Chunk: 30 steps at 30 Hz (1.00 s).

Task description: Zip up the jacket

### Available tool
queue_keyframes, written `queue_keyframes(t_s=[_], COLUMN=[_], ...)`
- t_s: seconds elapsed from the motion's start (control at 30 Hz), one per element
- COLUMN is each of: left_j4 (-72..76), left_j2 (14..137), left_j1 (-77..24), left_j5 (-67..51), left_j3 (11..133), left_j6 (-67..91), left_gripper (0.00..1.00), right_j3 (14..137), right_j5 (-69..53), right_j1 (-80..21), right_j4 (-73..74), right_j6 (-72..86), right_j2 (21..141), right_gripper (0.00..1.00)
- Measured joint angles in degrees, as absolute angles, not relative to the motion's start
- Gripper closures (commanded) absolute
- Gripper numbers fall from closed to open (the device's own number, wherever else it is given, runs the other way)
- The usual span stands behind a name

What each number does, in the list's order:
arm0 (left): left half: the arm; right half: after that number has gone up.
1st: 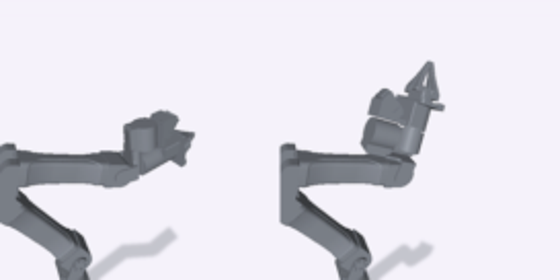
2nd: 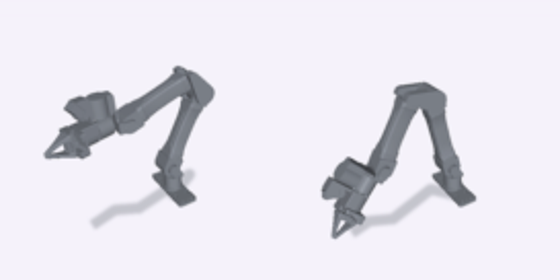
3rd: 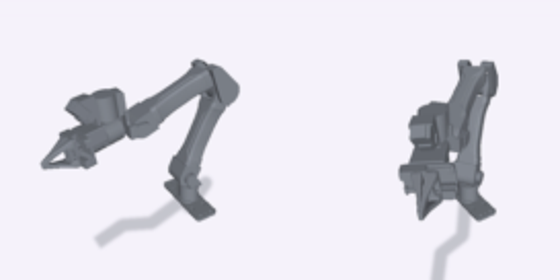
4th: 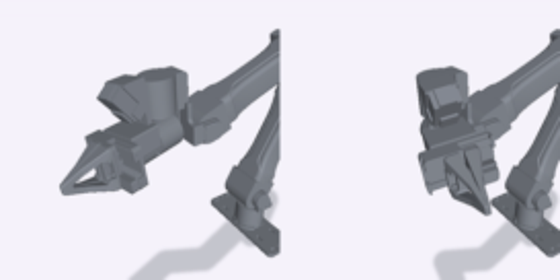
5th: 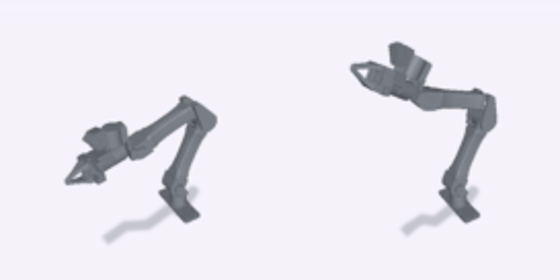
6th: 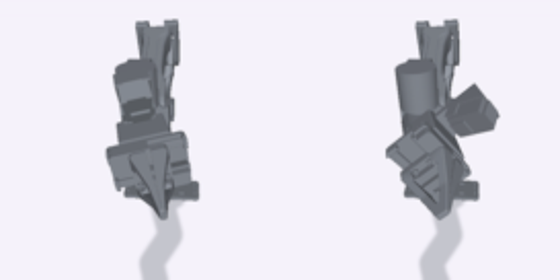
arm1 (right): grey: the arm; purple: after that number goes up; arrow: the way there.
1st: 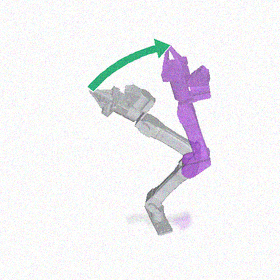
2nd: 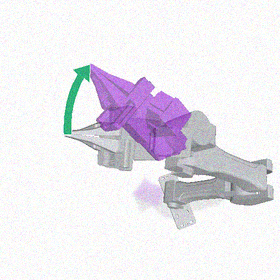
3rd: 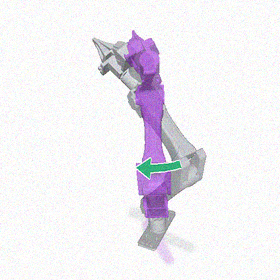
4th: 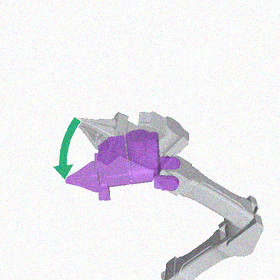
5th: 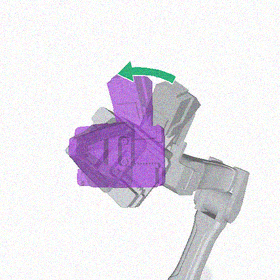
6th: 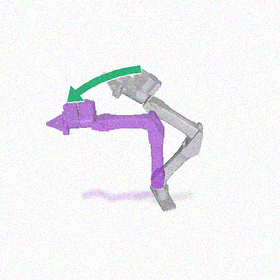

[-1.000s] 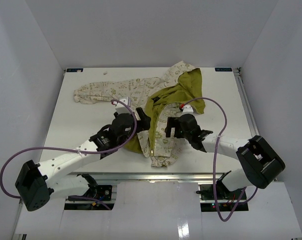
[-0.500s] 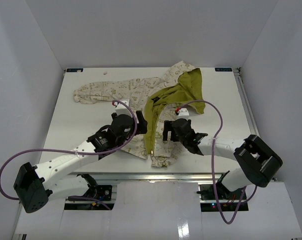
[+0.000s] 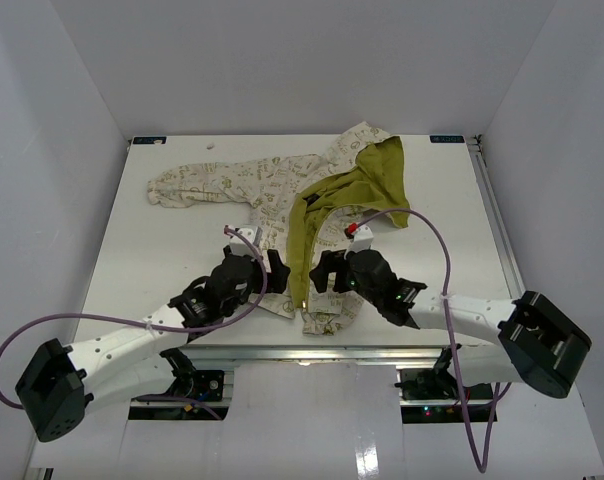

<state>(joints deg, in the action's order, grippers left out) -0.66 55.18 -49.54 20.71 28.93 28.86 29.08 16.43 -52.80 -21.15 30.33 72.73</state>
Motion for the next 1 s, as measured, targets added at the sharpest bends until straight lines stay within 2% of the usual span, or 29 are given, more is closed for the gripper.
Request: queue_keyframes(t_s=[0.17,0.4,0.47,0.57,0.77,0.9,1.0], left_j4=[2.9,4.4,4.6,4.7,6.0,5.8,5.8], left_j2=[47.2,46.0,46.2,47.1,47.9,49.1,49.3], left_j1=[-49.5,-49.5,-49.5,-49.5,-49.6,-49.6,-49.6], left_j5=[22.7,25.5,26.3,27.6,29.7,31.8,32.4], left_j3=[25.2,24.7,24.7,24.6,23.2,22.9,22.9], left_j6=[28.0,27.9,27.9,27.9,27.3,27.0,27.0], left_gripper=[0.11,0.11,0.11,0.11,0.11,0.11,0.11], right_j3=[31.4,30.5,30.2,30.4,29.7,27.6,27.5], right_j5=[18.5,15.2,14.4,15.3,18.9,20.7,21.8], right_j1=[-52.8,-52.8,-52.8,-52.9,-52.9,-52.9,-52.9], right_j4=[-18.4,-23.0,-24.2,-24.1,-20.3,-18.8,-17.4], right_j6=[28.4,27.9,28.3,28.6,29.7,29.2,29.3], right_j2=[77.8,80.2,82.8,86.2,83.6,78.5,75.9], right_gripper=[0.06,0.09,0.14,0.29,0.49,0.52,0.45])
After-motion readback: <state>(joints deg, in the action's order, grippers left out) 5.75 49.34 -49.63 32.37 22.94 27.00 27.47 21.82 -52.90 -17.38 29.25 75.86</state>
